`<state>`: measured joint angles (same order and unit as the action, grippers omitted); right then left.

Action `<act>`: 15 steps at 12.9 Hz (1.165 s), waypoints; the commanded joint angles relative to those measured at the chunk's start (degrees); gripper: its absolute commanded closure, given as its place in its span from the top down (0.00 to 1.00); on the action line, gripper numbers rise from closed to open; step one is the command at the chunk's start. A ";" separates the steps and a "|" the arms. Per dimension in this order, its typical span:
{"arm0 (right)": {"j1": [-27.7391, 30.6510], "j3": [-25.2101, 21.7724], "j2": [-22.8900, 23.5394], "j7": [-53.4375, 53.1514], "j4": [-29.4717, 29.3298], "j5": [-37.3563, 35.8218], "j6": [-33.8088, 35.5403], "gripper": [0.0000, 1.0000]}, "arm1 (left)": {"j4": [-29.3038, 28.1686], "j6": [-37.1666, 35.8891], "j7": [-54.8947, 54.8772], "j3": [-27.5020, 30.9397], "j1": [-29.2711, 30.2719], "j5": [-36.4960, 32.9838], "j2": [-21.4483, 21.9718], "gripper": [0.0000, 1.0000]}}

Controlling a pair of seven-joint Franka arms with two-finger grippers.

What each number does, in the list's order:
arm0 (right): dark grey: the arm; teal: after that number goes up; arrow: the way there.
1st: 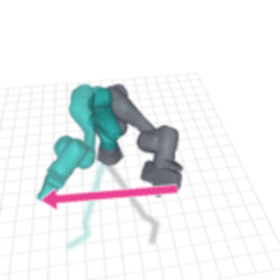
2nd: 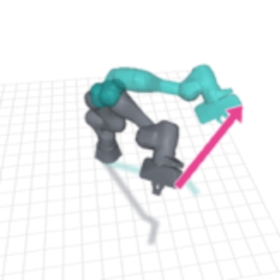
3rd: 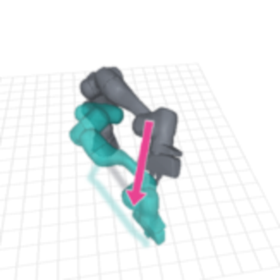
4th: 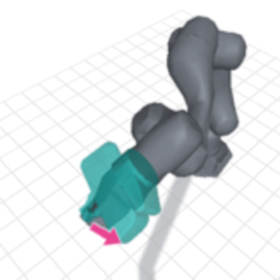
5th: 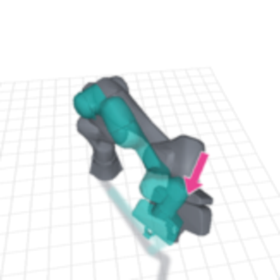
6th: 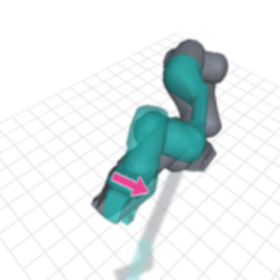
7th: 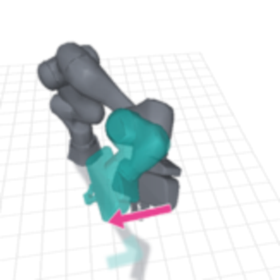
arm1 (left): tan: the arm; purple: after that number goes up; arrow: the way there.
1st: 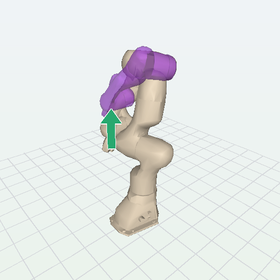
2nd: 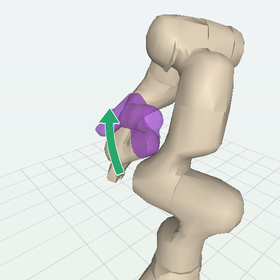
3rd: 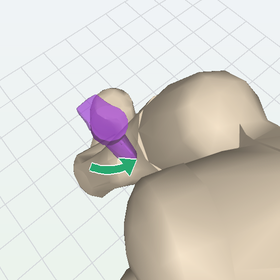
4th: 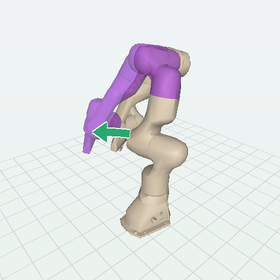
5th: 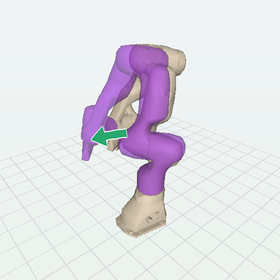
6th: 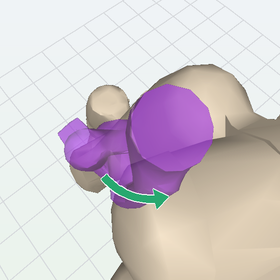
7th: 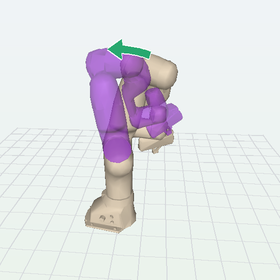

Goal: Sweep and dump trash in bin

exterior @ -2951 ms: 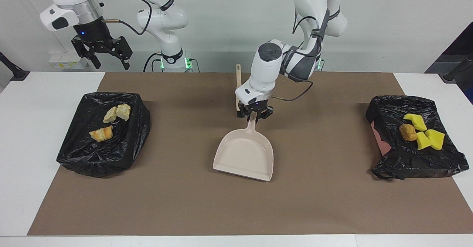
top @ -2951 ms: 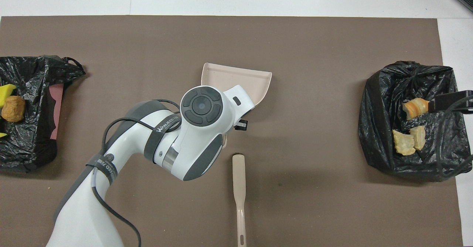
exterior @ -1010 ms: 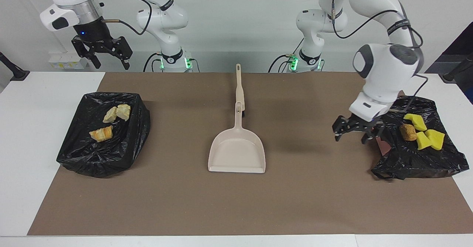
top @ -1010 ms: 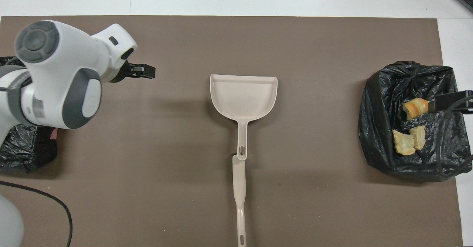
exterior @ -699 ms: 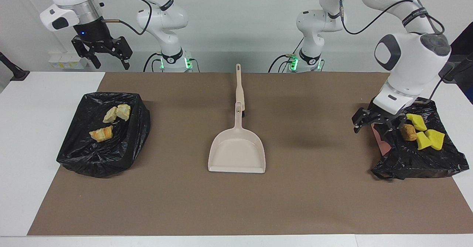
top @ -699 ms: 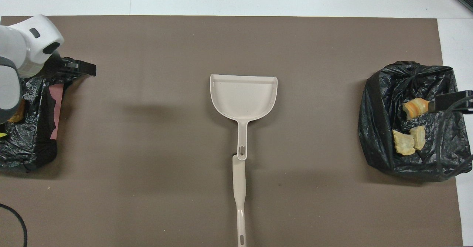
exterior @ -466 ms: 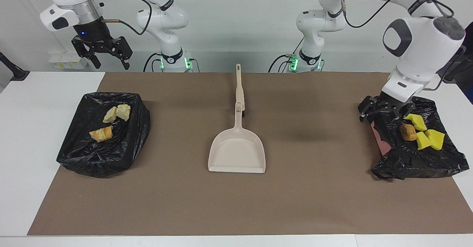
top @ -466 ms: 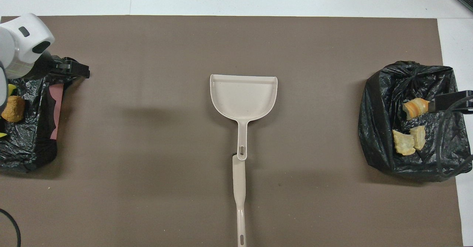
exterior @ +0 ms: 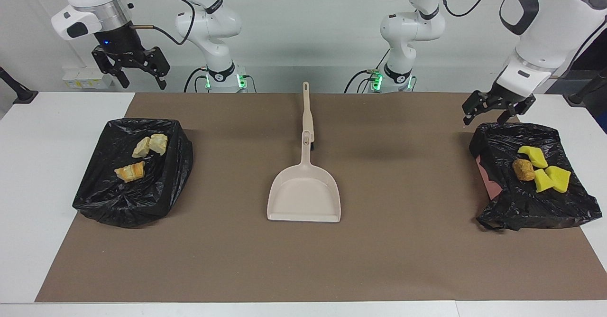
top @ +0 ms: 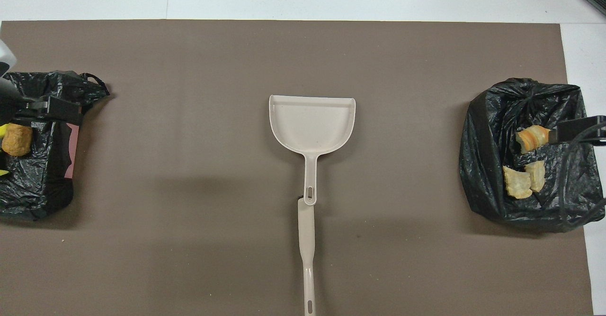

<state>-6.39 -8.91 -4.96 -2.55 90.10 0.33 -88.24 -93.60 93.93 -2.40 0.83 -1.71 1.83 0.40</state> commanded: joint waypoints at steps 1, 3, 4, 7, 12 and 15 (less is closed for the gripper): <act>0.15 0.12 -1.02 0.97 0.61 -0.06 0.88 1.00 | -1.68 -4.18 0.64 -0.22 0.04 -0.96 3.38 1.00; 0.24 0.12 -1.02 0.97 0.61 -0.06 0.88 1.00 | -1.24 -6.46 0.55 -0.13 0.22 -0.87 3.99 1.00; 0.15 0.12 -1.02 0.97 0.61 -0.06 0.88 1.00 | -1.24 -7.52 0.55 -0.13 0.22 -0.87 4.17 1.00; 0.15 0.12 -1.02 0.97 0.61 -0.15 0.88 1.00 | -1.50 -7.71 0.64 -0.21 -0.04 -0.96 4.17 1.00; 0.24 0.12 -1.02 0.97 0.61 -0.15 0.88 1.00 | -0.01 -9.02 0.64 -0.30 -0.57 -1.13 3.56 1.00; 0.24 0.12 -1.02 0.97 0.61 -0.15 0.88 1.00 | 3.24 -10.70 0.73 -0.74 -0.57 -1.04 1.63 1.00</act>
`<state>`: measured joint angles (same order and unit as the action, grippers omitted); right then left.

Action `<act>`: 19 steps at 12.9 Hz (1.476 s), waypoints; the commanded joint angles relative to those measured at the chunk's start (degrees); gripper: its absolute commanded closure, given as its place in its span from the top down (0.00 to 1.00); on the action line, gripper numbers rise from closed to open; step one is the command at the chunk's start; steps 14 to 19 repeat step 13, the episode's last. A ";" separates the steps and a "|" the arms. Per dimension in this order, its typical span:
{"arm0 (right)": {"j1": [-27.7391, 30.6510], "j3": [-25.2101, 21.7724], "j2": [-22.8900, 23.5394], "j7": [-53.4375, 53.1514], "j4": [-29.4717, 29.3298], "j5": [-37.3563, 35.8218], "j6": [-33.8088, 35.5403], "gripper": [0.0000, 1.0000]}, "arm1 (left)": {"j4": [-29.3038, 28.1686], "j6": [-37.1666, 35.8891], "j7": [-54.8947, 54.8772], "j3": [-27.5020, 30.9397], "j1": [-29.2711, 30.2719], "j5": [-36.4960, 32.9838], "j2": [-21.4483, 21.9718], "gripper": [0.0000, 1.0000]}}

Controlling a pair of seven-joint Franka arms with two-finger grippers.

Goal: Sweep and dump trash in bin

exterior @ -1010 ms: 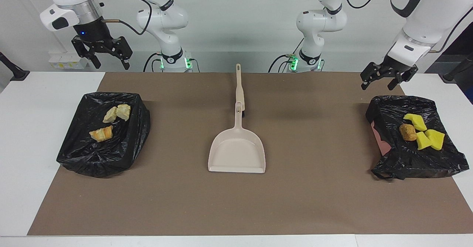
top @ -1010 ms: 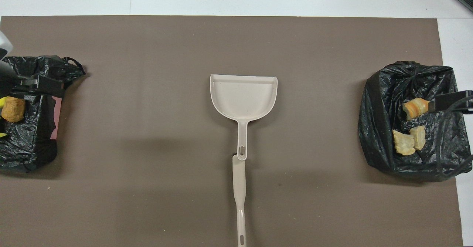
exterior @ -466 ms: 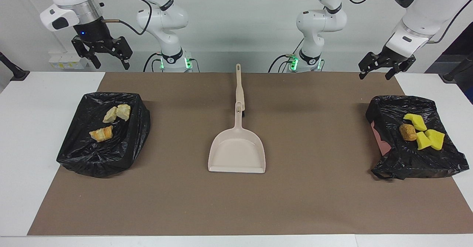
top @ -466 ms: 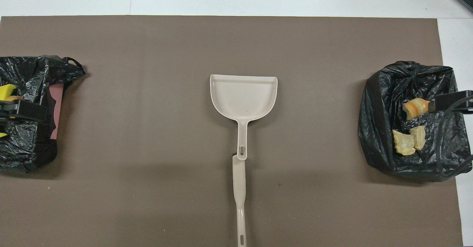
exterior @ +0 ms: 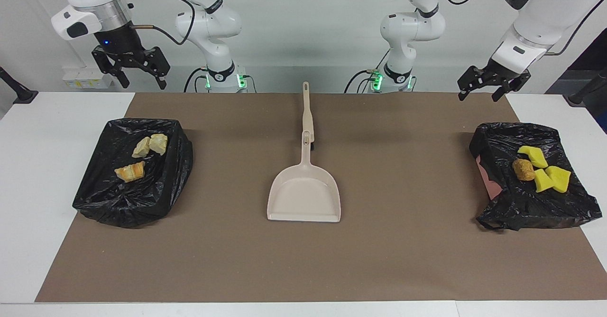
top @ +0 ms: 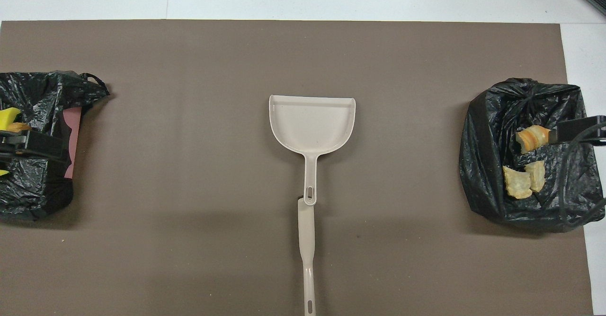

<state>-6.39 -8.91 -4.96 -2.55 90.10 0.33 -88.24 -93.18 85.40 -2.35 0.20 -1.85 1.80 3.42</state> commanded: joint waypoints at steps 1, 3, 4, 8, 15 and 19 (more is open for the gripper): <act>0.24 0.12 -1.02 0.97 0.61 -0.15 0.88 1.00 | 2.92 -2.16 0.68 -0.11 -0.26 -1.00 -1.92 1.00; 0.15 0.12 -1.02 0.97 0.61 -0.15 0.88 1.00 | 3.10 -2.08 0.68 -0.11 -0.34 -0.92 -2.98 1.00; 0.15 0.12 -1.02 0.97 0.61 -0.15 0.88 1.00 | 3.10 -1.73 0.68 -0.11 -0.26 -0.83 -3.07 1.00; 0.24 0.12 -1.02 0.97 0.61 -0.15 0.88 1.00 | 3.01 -1.11 0.68 -0.11 -0.52 -1.09 -2.98 1.00; 0.24 0.12 -1.02 0.97 0.61 -0.15 0.88 1.00 | 2.83 -0.85 0.77 -0.11 -0.70 -1.18 -2.89 1.00; 0.24 0.12 -1.02 0.97 0.61 -0.15 0.88 1.00 | 2.83 -0.85 0.77 -0.11 -0.70 -1.18 -2.89 1.00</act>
